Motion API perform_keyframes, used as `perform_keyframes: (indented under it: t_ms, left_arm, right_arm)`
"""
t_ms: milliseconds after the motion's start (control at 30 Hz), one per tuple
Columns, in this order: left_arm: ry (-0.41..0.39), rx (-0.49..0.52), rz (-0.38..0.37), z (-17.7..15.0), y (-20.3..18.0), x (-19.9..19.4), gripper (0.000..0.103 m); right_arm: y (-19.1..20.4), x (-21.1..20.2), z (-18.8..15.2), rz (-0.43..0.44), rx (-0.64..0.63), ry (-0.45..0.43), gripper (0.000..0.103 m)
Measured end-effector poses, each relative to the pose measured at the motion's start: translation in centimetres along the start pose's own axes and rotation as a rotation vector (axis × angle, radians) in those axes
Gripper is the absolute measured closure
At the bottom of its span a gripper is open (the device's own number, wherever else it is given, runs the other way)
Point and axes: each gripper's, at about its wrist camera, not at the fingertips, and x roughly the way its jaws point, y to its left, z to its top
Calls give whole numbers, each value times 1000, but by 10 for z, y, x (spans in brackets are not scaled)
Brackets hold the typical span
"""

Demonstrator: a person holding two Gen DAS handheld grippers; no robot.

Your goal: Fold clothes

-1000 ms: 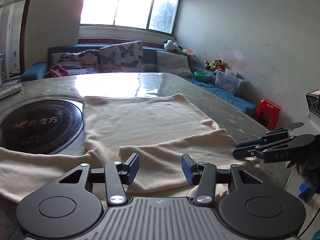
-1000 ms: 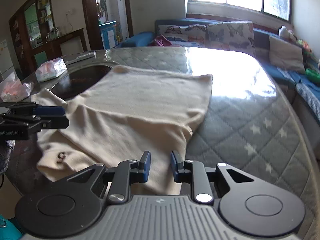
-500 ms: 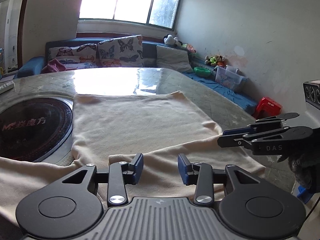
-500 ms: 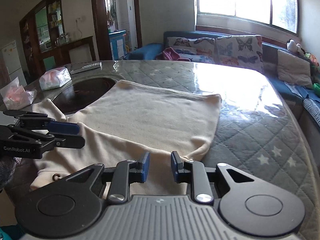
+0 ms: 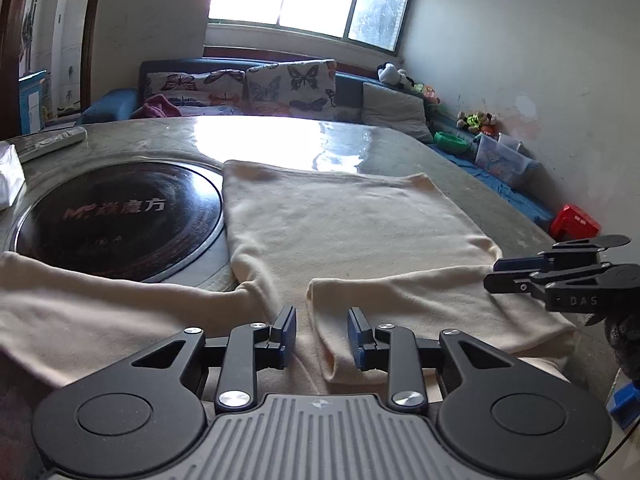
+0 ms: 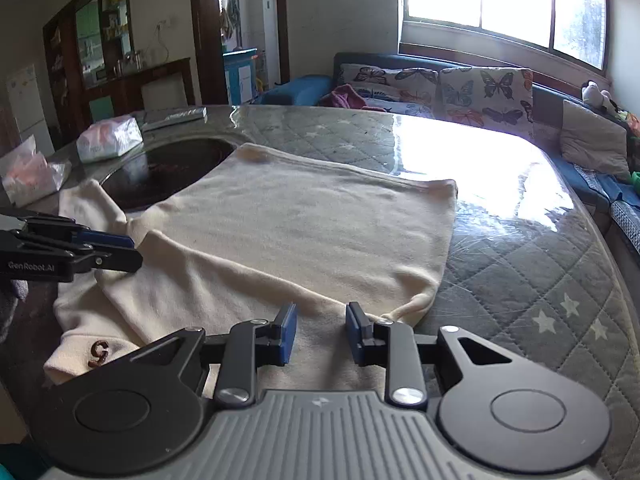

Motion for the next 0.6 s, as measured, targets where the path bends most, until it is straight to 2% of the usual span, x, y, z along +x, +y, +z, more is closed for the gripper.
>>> perform_keyframes:
  t_ms: [167,200,267,467,600]
  left_arm:
    - [-57,-38,91,2,23,-26,70]
    - [-66,-55,126,3,31,-30,69]
    - [-80,-88,209,3,49,-38,58]
    - [-105,-170,453,1,102,-56,53]
    - [-103,-259,557,0,137,-62,53]
  right_arm:
    - [22,-3,10,53,-61,-5,75]
    - [29,-2,12,73,-76,-3,75]
    - [44,3,16,115,-114,7,75]
    - [87,25,22,207,-223,38,75]
    - [101,29,21,217,-268,44,74]
